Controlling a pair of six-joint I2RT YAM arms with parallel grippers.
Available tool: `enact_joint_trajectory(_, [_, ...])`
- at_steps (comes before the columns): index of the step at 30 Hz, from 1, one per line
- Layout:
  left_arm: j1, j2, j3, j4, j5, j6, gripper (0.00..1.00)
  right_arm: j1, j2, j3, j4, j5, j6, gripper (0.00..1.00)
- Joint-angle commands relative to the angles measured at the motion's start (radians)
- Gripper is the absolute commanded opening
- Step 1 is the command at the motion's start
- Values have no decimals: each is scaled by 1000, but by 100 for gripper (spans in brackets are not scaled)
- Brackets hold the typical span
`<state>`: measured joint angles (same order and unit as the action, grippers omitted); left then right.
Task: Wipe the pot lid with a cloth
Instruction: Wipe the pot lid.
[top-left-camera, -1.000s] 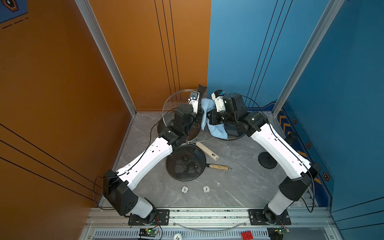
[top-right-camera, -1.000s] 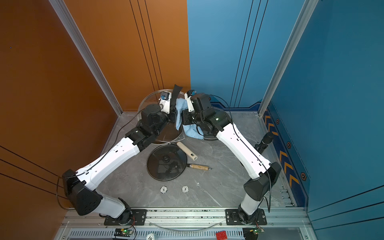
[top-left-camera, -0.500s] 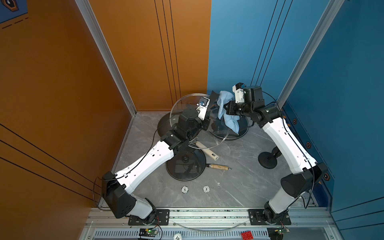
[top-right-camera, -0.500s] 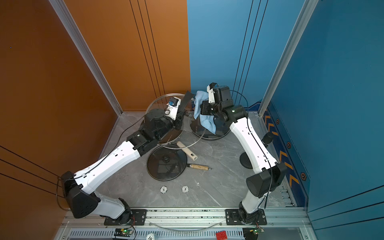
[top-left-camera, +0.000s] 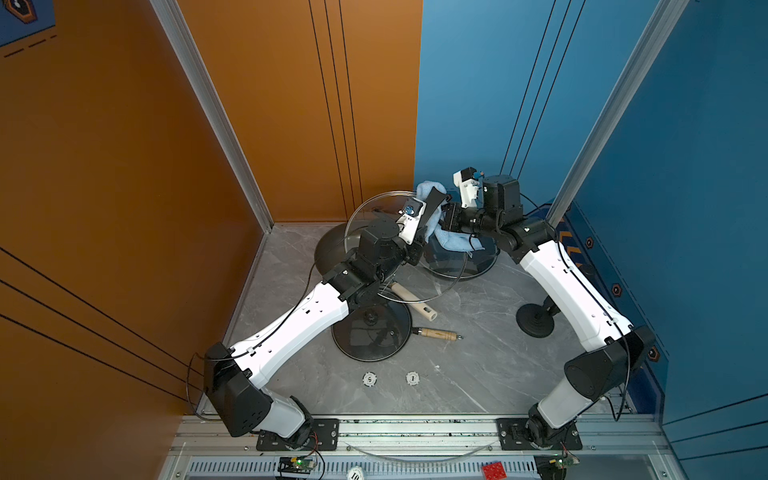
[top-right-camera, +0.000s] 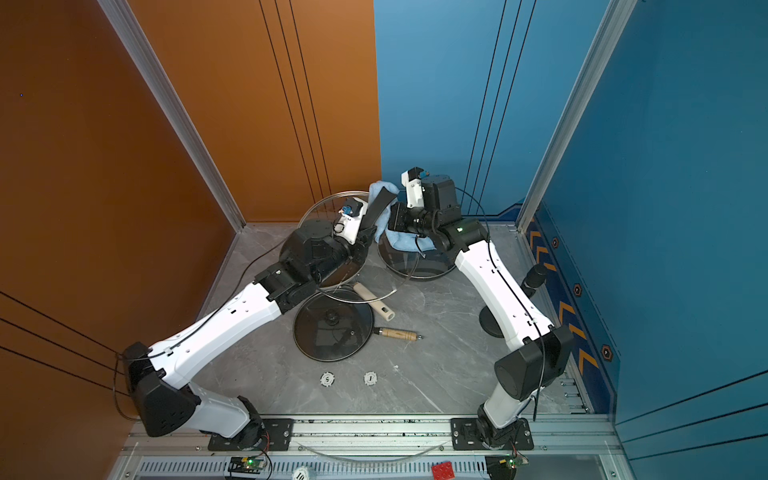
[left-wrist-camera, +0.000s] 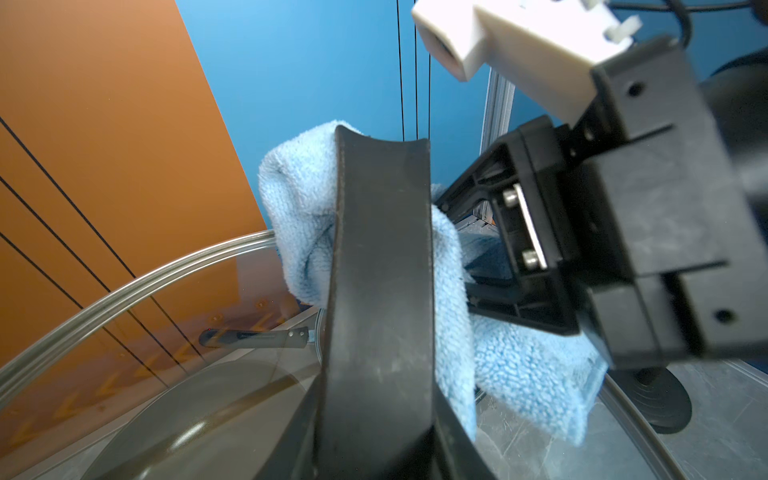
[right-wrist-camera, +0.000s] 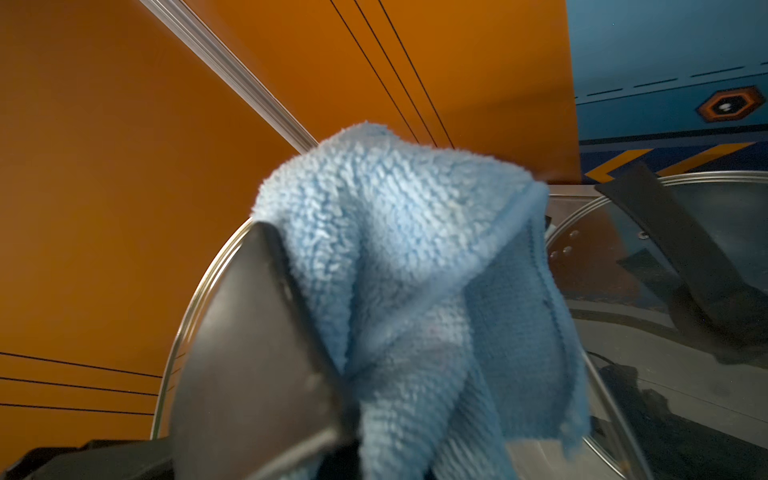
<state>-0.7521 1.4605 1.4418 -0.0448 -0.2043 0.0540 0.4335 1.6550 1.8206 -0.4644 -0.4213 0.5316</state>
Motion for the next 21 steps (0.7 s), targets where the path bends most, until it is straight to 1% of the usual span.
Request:
enact_joint_trajectory(1, [-22,-48,51,200,31,-9,0,2,11,-18,54,-41,50,0])
enact_joint_trajectory(4, [-26,-55,48,201,31,-2,0,-7,31,-2,-20,18,-9,0])
enact_joint_trajectory(7, [-30,-61,43,200,28,6,0,-20,49,21,-98,109,-77,0])
enact_joint_trajectory(13, [-41,-53,48,190,66,25,0,-85,72,18,-128,162,-114,0])
enact_joint_trajectory(17, [-48,-39,45,172,102,35,0,-126,77,26,-135,167,-120,0])
enact_joint_trajectory(18, [-47,-35,44,162,113,40,0,-141,73,34,-133,143,-105,0])
enact_joint_trajectory(21, [-44,-17,51,109,181,70,0,-192,56,59,-68,-9,-24,0])
